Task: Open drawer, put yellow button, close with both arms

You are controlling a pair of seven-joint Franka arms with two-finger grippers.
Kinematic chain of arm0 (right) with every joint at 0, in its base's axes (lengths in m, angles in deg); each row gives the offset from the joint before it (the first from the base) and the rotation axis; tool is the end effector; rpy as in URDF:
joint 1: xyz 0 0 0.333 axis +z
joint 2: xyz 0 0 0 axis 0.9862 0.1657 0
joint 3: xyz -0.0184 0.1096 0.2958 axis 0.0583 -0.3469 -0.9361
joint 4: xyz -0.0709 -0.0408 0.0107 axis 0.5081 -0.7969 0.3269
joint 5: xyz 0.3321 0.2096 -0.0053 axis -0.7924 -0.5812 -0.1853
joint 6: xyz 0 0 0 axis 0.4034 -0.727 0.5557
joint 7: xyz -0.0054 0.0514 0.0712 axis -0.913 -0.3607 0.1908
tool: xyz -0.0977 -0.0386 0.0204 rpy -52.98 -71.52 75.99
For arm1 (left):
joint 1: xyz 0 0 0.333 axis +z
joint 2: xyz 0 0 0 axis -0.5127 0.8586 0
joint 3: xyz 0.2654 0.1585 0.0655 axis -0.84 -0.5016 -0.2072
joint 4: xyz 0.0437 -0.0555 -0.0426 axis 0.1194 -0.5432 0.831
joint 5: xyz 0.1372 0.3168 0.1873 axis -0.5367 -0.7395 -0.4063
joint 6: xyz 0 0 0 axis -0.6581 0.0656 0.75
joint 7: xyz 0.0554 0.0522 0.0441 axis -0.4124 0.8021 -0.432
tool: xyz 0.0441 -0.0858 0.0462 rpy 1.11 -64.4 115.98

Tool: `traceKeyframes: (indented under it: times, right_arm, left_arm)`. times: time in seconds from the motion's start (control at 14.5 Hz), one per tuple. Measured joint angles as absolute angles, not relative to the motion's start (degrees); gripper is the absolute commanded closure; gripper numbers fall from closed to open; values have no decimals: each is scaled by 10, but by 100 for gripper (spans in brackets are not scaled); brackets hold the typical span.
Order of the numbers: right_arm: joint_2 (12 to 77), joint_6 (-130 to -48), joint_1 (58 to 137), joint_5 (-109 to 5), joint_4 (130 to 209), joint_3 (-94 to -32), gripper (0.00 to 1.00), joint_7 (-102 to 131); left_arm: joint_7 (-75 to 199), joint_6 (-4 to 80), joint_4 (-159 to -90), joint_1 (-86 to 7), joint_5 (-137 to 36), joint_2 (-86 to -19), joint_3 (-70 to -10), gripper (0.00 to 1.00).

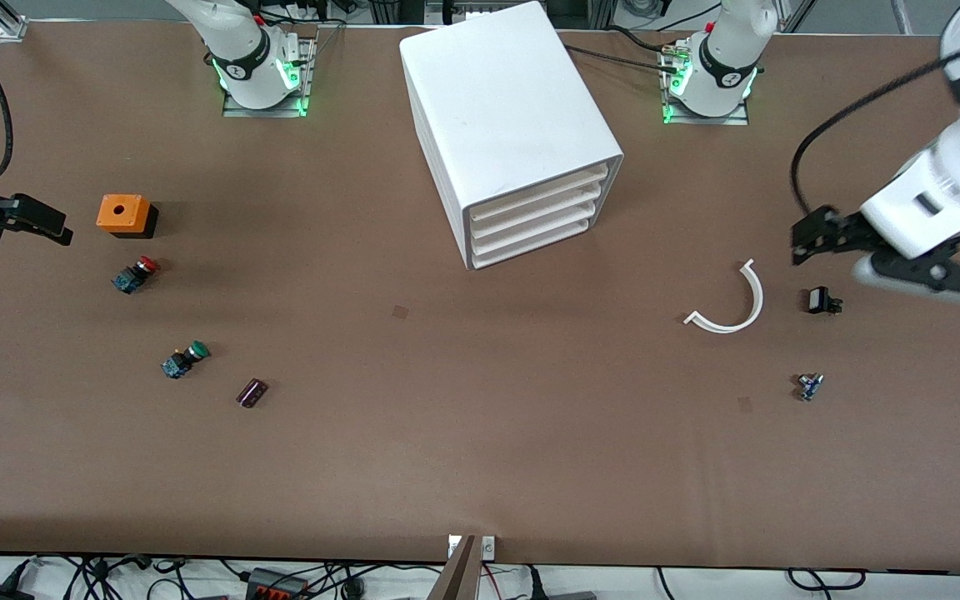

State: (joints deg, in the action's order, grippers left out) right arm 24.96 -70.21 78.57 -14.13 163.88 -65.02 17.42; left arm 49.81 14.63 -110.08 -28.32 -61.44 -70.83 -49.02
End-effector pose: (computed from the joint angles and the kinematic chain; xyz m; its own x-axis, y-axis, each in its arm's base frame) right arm 0.5812 -0.0534 0.5653 0.9984 -0.0524 -0.0196 -0.0520 -0.9985 0.0188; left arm 0.5951 -0.0592 0.5992 0.9759 -0.2175 0.0186 -0.2171 -0.9760 -0.0177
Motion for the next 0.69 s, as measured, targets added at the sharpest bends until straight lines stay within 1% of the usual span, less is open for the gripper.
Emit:
traceKeyframes:
  times: [0.07,0.21,0.34,0.69]
  right_arm:
    - [250,-702,786,-141,1639,-650,0,174]
    - [249,-701,786,-141,1639,-650,0,174]
    - [248,-701,786,-141,1639,-651,0,174]
    - [247,-701,786,-141,1639,-652,0,174]
  left_arm:
    - [491,150,-1132,-293,-614,-736,-506,0]
    - [487,189,-1201,-304,-614,-784,-521,0]
    - [486,213,-1244,-311,-614,-809,-523,0]
    - [510,215,-1258,-312,-601,-813,-528,0]
